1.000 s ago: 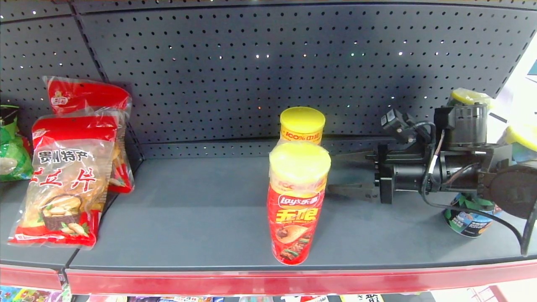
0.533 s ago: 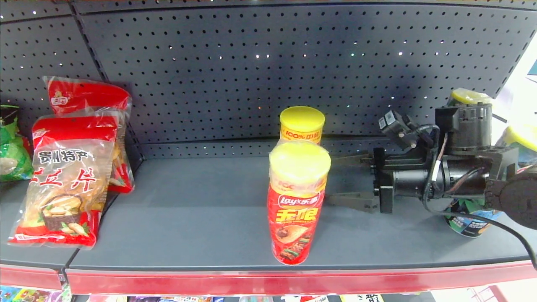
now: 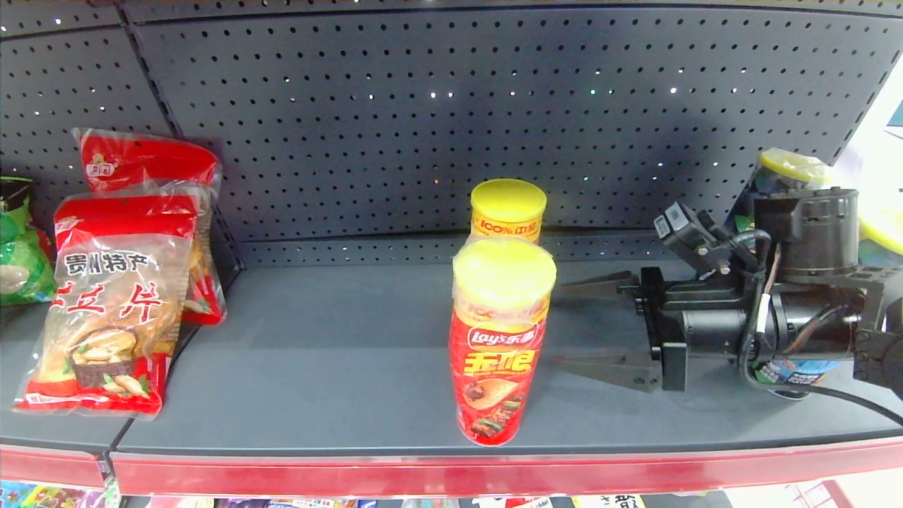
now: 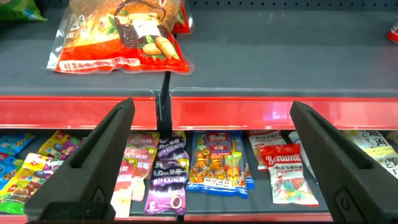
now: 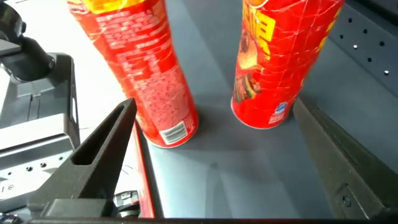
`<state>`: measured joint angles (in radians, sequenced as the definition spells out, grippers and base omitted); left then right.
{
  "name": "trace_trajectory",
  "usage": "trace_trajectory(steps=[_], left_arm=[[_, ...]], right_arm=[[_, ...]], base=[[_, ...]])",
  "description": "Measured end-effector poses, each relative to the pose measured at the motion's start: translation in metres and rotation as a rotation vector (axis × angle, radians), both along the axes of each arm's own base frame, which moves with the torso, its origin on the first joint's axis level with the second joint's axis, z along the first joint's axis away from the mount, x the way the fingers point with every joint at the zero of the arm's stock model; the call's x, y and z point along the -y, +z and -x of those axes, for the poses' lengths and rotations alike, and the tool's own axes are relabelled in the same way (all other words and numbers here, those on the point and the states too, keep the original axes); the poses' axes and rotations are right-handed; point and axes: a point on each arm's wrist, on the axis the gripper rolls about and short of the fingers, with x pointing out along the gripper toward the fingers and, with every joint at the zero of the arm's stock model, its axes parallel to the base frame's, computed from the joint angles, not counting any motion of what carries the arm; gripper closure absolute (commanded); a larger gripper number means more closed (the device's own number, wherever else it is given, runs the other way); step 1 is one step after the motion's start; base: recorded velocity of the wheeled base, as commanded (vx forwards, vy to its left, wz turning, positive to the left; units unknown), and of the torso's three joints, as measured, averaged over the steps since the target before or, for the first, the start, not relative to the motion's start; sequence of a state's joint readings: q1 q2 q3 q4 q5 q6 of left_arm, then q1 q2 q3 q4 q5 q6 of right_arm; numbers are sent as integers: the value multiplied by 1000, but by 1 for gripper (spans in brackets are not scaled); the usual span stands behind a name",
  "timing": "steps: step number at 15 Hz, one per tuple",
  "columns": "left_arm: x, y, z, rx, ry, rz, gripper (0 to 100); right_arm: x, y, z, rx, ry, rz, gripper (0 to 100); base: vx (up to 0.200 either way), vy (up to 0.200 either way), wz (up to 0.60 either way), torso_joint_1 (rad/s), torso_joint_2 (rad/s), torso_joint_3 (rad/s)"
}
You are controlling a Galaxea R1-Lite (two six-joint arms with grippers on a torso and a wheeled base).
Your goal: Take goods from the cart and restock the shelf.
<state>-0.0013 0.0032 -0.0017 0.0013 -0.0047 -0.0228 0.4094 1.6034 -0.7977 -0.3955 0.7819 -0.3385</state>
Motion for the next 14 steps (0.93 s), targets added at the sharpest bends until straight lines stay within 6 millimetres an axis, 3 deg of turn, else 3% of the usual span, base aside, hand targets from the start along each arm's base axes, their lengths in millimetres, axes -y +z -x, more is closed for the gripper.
trace_trajectory(steps=[4,8,14], left_arm=[[0,0,0,0,0,0,0],[0,0,0,0,0,0,0],[0,0,0,0,0,0,0]], right_arm=[[3,0,8,-3,7,-2,0],[1,-5,30,-19,47,5,0],[-20,3,33,8,120,-5,0]], base=[[0,0,0,0,0,0],[0,0,0,0,0,0],[0,0,0,0,0,0]])
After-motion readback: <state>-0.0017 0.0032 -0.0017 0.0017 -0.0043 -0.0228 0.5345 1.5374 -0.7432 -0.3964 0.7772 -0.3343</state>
